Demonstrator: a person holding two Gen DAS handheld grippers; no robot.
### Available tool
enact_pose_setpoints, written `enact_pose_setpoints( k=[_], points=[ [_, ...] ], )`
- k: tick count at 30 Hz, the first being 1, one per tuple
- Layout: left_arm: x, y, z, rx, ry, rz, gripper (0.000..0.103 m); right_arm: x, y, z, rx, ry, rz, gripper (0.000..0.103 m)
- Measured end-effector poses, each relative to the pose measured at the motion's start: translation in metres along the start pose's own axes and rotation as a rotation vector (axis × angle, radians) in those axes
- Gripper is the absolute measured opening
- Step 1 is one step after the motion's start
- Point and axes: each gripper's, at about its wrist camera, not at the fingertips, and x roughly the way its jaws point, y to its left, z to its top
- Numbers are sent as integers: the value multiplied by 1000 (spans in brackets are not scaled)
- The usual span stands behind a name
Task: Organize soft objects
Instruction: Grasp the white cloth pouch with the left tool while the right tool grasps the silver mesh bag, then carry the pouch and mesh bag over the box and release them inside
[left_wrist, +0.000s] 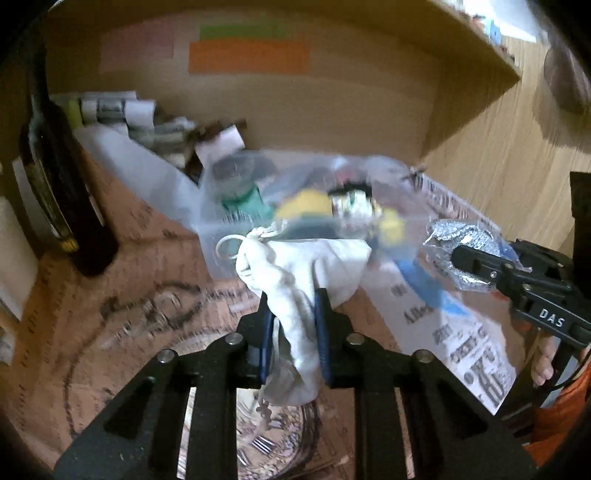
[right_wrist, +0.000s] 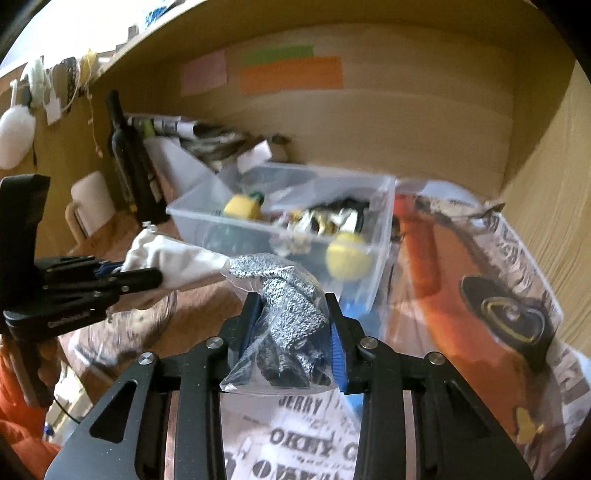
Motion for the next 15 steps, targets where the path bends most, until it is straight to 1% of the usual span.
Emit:
enact_pose_setpoints(
  k=[3, 8, 15],
  points=[
    [-11, 5, 16, -2, -54, 15, 20, -3, -1, 12, -2, -39, -10, 31],
    [-16, 13, 44, -8, -121, 39, 20, -10, -4, 33, -6, -113, -22, 31],
    [-7, 19, 73, 4, -167, 82, 20, -11, -2, 56, -47, -181, -28, 31]
  ],
)
